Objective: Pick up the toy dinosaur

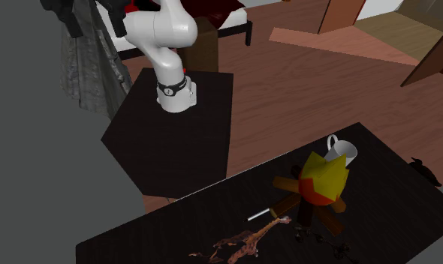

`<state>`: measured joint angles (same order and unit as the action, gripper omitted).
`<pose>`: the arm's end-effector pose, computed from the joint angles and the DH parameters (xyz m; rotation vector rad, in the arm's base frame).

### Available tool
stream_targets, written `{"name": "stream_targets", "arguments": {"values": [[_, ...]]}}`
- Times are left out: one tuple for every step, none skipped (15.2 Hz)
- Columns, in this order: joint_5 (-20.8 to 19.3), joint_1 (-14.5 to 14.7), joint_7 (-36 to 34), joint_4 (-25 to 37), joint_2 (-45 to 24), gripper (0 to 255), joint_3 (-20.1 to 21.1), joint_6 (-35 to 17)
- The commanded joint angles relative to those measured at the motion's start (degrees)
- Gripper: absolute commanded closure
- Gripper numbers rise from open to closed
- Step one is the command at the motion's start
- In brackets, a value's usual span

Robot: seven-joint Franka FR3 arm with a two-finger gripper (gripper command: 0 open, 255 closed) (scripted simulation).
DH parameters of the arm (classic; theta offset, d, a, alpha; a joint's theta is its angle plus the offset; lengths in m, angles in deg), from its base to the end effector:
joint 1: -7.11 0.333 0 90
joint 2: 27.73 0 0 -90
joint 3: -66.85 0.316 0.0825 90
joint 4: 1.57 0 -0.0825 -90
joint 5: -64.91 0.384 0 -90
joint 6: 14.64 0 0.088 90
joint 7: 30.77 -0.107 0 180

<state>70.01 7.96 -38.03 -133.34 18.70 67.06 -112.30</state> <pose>0.3125 0.0146 0.6386 -3.0189 0.1683 -0.3160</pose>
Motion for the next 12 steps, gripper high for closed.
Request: {"name": "stream_targets", "arguments": {"values": [[0.0, 0.0, 0.0, 0.0, 0.0, 0, 0.0, 0.0], [0.5, 0.0, -1.5, -0.9, -0.5, 0, 1.1, -1.2], [0.9, 0.0, -3.0, -1.8, -1.2, 0, 2.3, -2.5], [1.4, 0.1, -4.5, -2.6, -1.9, 0, 3.4, -3.7], [1.9, 0.1, -5.9, -3.3, -2.7, 0, 4.6, -5.0], [2.3, 0.2, -7.4, -3.9, -3.6, 0, 5.7, -6.2], [2.7, 0.2, -8.9, -4.5, -4.6, 0, 6.8, -7.5], [3.1, 0.2, -10.4, -4.9, -5.6, 0, 8.0, -8.8], [3.5, 0.3, -11.9, -5.3, -6.8, 0, 9.1, -10.1], [3.9, 0.3, -13.4, -5.6, -8.0, 0, 10.3, -11.4], [4.2, 0.3, -14.9, -5.9, -9.3, 0, 11.4, -12.7], [4.5, 0.3, -16.4, -6.0, -10.8, 0, 12.6, -14.0]]}}
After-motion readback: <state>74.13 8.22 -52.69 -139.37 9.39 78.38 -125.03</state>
